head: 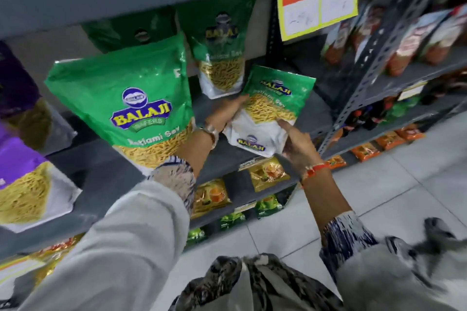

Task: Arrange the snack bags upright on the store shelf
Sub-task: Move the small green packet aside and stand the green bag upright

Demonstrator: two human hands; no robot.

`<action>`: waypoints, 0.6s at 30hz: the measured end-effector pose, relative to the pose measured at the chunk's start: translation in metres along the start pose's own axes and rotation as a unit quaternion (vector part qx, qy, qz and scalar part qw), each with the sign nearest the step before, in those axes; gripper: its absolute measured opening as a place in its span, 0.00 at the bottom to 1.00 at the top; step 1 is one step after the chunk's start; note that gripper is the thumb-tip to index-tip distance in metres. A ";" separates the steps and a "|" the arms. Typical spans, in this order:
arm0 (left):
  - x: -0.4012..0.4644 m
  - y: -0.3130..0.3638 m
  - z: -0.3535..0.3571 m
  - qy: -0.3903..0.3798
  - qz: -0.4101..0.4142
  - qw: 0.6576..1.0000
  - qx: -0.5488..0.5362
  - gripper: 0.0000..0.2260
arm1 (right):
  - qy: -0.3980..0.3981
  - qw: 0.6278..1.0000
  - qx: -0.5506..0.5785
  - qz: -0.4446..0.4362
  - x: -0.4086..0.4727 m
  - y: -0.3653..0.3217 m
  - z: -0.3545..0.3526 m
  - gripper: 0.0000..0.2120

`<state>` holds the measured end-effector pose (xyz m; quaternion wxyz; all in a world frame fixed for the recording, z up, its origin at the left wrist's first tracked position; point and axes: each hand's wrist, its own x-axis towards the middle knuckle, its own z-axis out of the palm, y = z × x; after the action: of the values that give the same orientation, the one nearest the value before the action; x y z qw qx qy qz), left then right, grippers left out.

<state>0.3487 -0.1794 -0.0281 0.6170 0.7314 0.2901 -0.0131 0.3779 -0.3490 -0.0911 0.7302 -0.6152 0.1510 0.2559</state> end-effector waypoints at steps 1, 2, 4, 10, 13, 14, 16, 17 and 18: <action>0.008 -0.002 -0.003 -0.071 -0.027 0.997 -0.025 0.19 | -0.003 1.000 -0.006 -0.006 0.004 0.001 -0.002 0.30; 0.013 -0.004 -0.004 -0.118 -0.040 0.992 -0.036 0.18 | -0.010 1.000 -0.020 -0.008 0.003 -0.001 -0.006 0.24; 0.015 -0.009 -0.003 -0.144 -0.056 0.987 -0.043 0.08 | -0.017 0.999 -0.037 -0.016 -0.005 -0.006 -0.007 0.22; -0.019 -0.026 0.005 -0.075 -0.016 0.994 -0.075 0.10 | -0.082 0.996 -0.017 -0.027 -0.019 -0.001 -0.032 0.10; -0.041 -0.039 0.001 -0.052 0.002 0.997 -0.064 0.26 | -0.118 0.991 -0.008 -0.057 -0.038 -0.001 -0.044 0.08; -0.051 -0.041 0.001 -0.049 0.016 0.996 -0.073 0.23 | -0.125 0.990 -0.009 -0.070 -0.045 0.000 -0.048 0.10; -0.071 -0.046 0.002 -0.051 0.046 0.994 -0.083 0.21 | -0.146 0.985 -0.014 -0.090 -0.062 -0.001 -0.055 0.14; -0.082 -0.047 0.002 -0.046 0.061 0.994 -0.082 0.23 | -0.156 0.983 -0.017 -0.098 -0.070 -0.001 -0.057 0.16; -0.092 -0.047 0.003 -0.039 0.077 0.993 -0.078 0.24 | -0.167 0.980 -0.018 -0.110 -0.077 -0.001 -0.061 0.17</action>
<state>0.2519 -0.2161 -0.0363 0.6825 0.6999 0.2084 0.0290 0.3208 -0.4228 -0.0611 0.7574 -0.5898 -0.0463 0.2763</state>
